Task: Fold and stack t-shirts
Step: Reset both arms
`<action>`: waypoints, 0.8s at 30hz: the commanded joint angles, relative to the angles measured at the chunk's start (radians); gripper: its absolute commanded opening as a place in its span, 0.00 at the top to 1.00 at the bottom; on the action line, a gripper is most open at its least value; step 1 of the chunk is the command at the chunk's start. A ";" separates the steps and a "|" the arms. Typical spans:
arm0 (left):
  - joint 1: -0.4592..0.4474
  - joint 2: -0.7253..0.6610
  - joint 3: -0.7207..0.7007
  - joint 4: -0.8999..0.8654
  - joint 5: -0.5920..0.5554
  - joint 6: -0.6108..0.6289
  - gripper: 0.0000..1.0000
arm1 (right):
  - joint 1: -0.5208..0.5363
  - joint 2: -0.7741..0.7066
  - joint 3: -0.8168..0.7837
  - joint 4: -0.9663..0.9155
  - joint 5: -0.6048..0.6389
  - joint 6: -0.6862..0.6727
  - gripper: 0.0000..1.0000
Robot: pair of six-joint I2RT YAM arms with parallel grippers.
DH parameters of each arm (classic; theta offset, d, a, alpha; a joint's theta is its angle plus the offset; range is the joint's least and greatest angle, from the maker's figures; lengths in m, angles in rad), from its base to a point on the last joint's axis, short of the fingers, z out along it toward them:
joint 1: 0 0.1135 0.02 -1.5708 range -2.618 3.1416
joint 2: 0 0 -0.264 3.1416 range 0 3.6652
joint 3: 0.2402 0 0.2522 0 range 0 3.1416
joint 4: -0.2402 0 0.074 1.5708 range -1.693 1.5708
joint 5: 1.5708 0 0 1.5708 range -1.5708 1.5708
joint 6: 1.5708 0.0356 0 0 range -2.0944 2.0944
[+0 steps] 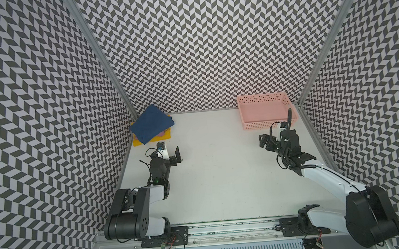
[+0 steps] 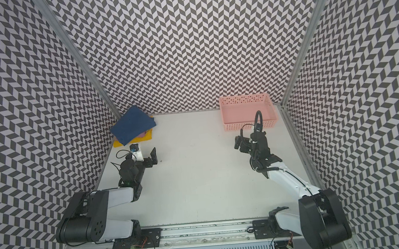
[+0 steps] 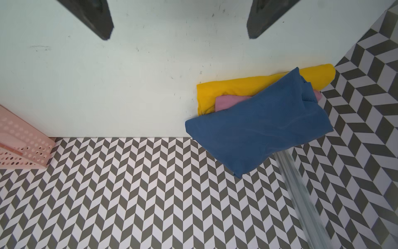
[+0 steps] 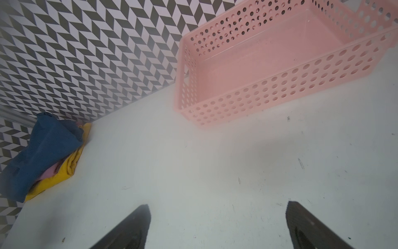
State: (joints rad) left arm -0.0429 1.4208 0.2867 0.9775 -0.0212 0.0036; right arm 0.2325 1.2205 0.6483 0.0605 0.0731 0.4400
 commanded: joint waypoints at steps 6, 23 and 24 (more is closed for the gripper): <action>0.045 0.125 -0.031 0.266 0.110 0.027 0.02 | 0.001 -0.059 -0.046 0.090 0.059 -0.014 0.01; -0.016 0.132 -0.048 0.307 -0.147 0.004 0.01 | 0.000 -0.443 -0.384 0.491 0.333 -0.091 0.01; -0.017 0.136 -0.050 0.318 -0.147 0.005 0.01 | 0.000 -0.460 -0.449 0.580 0.342 -0.136 0.01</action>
State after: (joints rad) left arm -0.0689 1.5532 0.2218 1.3087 -0.1410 0.0269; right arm 0.2325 0.8032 0.3038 0.3813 0.3080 0.3889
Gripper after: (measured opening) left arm 0.993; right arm 0.993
